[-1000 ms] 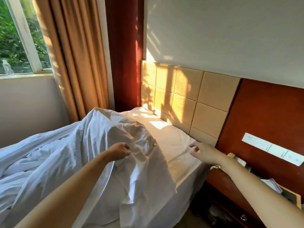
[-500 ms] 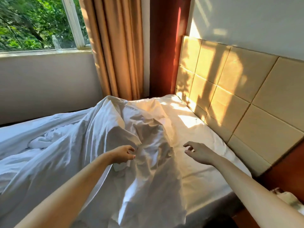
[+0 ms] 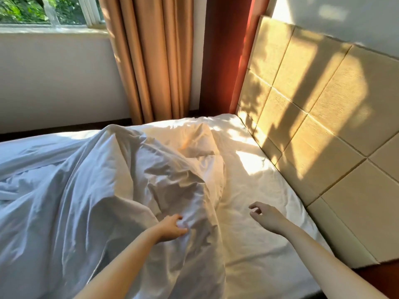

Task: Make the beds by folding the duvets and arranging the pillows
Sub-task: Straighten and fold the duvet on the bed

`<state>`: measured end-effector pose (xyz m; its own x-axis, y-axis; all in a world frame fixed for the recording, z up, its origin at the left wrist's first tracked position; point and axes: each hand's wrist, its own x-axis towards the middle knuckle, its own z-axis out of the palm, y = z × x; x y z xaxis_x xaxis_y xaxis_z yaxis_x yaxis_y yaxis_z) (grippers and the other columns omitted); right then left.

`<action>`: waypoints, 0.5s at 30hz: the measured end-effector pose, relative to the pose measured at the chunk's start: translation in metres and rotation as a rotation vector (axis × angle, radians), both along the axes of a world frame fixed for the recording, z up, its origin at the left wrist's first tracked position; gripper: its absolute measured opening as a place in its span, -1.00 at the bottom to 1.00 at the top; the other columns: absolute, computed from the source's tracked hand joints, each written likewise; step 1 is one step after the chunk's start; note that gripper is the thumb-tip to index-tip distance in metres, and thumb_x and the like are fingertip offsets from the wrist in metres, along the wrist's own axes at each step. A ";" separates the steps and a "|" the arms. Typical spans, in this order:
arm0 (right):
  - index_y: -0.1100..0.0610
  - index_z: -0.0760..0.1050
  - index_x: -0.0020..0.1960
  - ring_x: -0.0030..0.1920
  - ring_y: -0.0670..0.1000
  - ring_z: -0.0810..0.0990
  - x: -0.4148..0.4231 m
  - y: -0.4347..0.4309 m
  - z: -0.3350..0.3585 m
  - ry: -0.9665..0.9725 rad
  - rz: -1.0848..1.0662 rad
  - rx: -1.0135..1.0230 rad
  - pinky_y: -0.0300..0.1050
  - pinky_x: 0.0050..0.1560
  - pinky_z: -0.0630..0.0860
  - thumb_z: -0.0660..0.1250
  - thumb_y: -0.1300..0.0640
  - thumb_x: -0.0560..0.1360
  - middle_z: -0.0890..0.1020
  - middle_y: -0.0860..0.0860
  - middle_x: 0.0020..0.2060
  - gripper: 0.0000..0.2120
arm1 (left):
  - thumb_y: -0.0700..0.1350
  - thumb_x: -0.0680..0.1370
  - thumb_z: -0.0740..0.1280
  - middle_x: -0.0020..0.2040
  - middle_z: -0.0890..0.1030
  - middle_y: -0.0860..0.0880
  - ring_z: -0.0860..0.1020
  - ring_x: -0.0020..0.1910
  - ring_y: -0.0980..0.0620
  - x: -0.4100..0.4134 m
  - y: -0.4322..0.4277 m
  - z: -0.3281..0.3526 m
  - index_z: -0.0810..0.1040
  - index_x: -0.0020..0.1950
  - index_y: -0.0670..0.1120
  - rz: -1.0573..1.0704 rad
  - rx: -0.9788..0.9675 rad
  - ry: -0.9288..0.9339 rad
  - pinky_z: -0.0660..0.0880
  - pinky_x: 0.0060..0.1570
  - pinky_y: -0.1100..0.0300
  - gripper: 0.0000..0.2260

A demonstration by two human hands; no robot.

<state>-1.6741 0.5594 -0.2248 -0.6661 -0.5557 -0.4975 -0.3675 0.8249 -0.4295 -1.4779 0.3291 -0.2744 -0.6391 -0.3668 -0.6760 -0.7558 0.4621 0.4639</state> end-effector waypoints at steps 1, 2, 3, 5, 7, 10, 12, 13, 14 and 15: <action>0.12 0.42 0.32 0.02 0.00 0.46 -0.005 -0.003 -0.010 -0.022 0.011 0.011 -0.25 -0.03 0.30 0.17 0.08 0.60 0.54 0.09 0.15 -0.68 | 0.04 0.51 0.31 0.34 0.38 -0.15 0.42 0.28 -0.09 0.000 0.002 -0.009 0.29 0.44 -0.06 0.026 -0.010 -0.020 0.36 0.26 0.15 -0.47; 0.13 0.41 0.32 0.06 0.02 0.48 -0.010 -0.006 -0.021 -0.040 0.029 0.024 -0.24 -0.01 0.31 0.17 0.08 0.60 0.54 0.09 0.15 -0.68 | 0.04 0.52 0.30 0.36 0.32 -0.15 0.39 0.31 -0.10 0.003 0.006 -0.016 0.26 0.44 -0.04 0.062 -0.028 -0.026 0.33 0.29 0.16 -0.47; 0.13 0.41 0.33 0.12 0.04 0.50 -0.014 -0.009 -0.033 -0.062 0.050 0.042 -0.23 0.00 0.32 0.17 0.08 0.59 0.54 0.08 0.13 -0.67 | 0.04 0.53 0.28 0.39 0.27 -0.15 0.35 0.35 -0.10 0.006 0.009 -0.025 0.23 0.46 -0.04 0.109 -0.062 -0.026 0.29 0.31 0.17 -0.47; 0.14 0.40 0.34 0.21 0.05 0.49 -0.021 -0.013 -0.058 -0.108 0.104 0.086 -0.23 0.05 0.34 0.16 0.08 0.60 0.54 0.07 0.12 -0.66 | 0.06 0.55 0.23 0.44 0.22 -0.13 0.26 0.42 -0.10 0.021 0.019 -0.038 0.18 0.47 -0.01 0.251 -0.211 -0.030 0.20 0.36 0.10 -0.47; 0.14 0.37 0.36 0.25 0.05 0.47 -0.030 -0.018 -0.086 -0.147 0.165 0.144 -0.24 0.08 0.35 0.13 0.08 0.61 0.53 0.09 0.20 -0.65 | 0.19 0.52 0.16 0.43 0.25 -0.10 0.22 0.42 -0.13 0.047 0.034 -0.057 0.20 0.46 0.06 0.444 -0.418 -0.061 0.16 0.38 -0.05 -0.46; 0.15 0.32 0.41 0.33 0.07 0.42 -0.047 -0.030 -0.128 -0.187 0.236 0.213 -0.23 0.17 0.34 0.07 0.09 0.63 0.47 0.12 0.32 -0.63 | 0.44 0.24 0.04 0.38 0.35 -0.12 0.32 0.34 -0.20 0.085 0.062 -0.092 0.32 0.42 0.02 0.681 -0.528 -0.072 0.30 0.26 -0.19 -0.15; 0.19 0.29 0.42 0.36 0.11 0.39 -0.059 -0.038 -0.161 -0.234 0.246 0.272 -0.18 0.23 0.34 0.06 0.07 0.64 0.42 0.14 0.36 -0.61 | 0.54 0.05 0.08 0.41 0.34 -0.19 0.33 0.34 -0.27 0.102 0.077 -0.110 0.28 0.47 -0.04 0.834 -0.466 -0.122 0.31 0.24 -0.21 0.10; 0.21 0.28 0.41 0.34 0.12 0.40 -0.064 -0.042 -0.177 -0.258 0.236 0.290 -0.15 0.24 0.34 0.06 0.05 0.64 0.43 0.15 0.35 -0.60 | 0.57 -0.03 0.13 0.41 0.32 -0.22 0.32 0.34 -0.29 0.112 0.083 -0.125 0.23 0.50 -0.05 0.898 -0.415 -0.177 0.31 0.26 -0.19 0.20; 0.23 0.29 0.40 0.29 0.12 0.43 -0.067 -0.047 -0.193 -0.288 0.203 0.296 -0.12 0.24 0.36 0.09 0.02 0.63 0.46 0.15 0.30 -0.58 | 0.55 -0.10 0.19 0.42 0.31 -0.22 0.32 0.35 -0.28 0.119 0.089 -0.132 0.15 0.52 -0.05 0.933 -0.362 -0.261 0.29 0.30 -0.17 0.27; 0.24 0.30 0.39 0.20 0.11 0.47 -0.069 -0.052 -0.212 -0.326 0.162 0.268 -0.09 0.22 0.39 0.13 -0.03 0.61 0.50 0.13 0.21 -0.53 | 0.52 -0.14 0.25 0.42 0.32 -0.21 0.32 0.36 -0.25 0.127 0.094 -0.143 0.08 0.54 -0.03 0.948 -0.302 -0.321 0.30 0.33 -0.14 0.32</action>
<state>-1.7429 0.5073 -0.4367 -0.3657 -0.4627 -0.8075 -0.3816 0.8659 -0.3234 -1.3506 0.4228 -0.4176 0.1922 -0.8058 -0.5602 -0.9363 -0.3216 0.1414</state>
